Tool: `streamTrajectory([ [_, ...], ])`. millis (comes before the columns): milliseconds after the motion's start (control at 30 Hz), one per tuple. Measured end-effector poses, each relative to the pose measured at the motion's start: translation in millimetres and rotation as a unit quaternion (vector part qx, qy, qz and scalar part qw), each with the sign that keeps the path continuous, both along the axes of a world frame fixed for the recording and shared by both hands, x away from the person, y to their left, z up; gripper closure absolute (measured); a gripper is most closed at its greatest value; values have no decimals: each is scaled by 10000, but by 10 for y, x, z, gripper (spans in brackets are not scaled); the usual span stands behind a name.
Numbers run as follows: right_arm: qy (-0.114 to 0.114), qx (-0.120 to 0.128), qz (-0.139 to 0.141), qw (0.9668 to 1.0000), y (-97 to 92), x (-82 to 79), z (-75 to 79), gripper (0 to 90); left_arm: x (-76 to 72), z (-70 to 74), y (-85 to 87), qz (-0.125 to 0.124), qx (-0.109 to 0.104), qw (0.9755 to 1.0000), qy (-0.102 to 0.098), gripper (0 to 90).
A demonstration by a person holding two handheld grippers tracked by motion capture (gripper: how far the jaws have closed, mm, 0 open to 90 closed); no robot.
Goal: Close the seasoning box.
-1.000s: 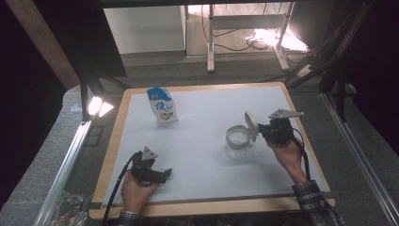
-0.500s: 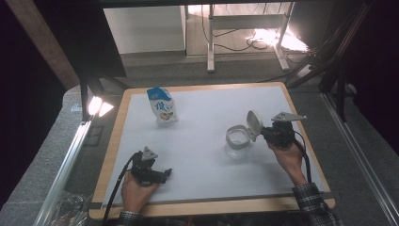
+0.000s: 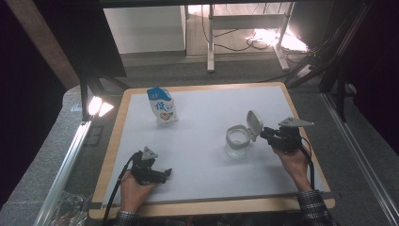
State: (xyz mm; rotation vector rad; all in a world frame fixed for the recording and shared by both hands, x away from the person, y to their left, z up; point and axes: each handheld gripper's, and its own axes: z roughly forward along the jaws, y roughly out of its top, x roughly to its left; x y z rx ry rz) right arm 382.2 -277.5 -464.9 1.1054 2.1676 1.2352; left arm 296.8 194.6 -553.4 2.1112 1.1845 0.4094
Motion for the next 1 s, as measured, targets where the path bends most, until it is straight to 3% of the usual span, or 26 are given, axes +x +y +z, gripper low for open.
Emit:
streamTrajectory([
  [167, 3, -195, -152, 9997, -21, -63, -58, 595, -1, 1, -1, 19, -24, 10000, -9, 2],
  [433, 165, -124, -212, 9996, -90, -145, -157, 507, 49, 63, 40, -2, 90, 9999, 109, 57],
  [800, 341, 48, -227, 9991, -199, -207, -373, 444, 215, 191, 74, -100, -182, 9998, 15, 57],
  [900, 433, 7, -243, 9988, -208, -215, -428, 428, 266, 207, 85, -54, -220, 9997, -58, 49],
  [1000, 527, -122, -235, 9983, -201, -211, -478, 410, 330, 222, 126, -29, -270, 9996, -7, 47],
])
